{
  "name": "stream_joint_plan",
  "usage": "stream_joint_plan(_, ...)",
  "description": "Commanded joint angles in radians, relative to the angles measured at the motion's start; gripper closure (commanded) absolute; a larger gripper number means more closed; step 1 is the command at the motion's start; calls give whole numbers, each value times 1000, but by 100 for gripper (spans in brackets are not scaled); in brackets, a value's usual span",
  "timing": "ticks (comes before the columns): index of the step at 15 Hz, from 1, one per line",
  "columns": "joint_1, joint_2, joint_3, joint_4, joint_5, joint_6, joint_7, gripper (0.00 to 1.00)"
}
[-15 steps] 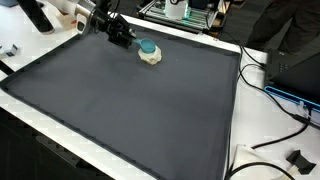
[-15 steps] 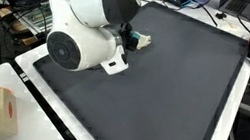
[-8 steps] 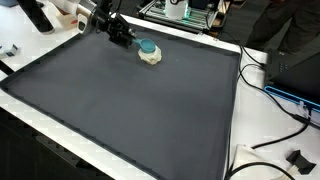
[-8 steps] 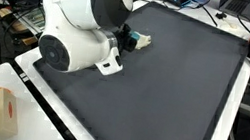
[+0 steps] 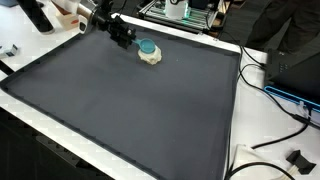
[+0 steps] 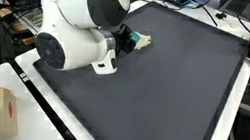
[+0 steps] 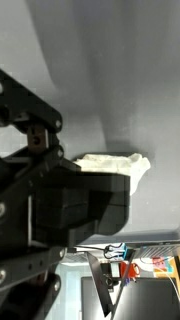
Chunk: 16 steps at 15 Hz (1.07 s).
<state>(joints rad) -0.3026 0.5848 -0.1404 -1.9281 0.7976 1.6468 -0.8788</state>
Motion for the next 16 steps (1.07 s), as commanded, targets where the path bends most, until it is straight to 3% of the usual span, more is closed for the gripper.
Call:
stream_joint_plan(1,44,-20,-19,-52,-64,142,56,75)
stream_joint_plan(16,156,-397,42,-257,-370,327,316,75)
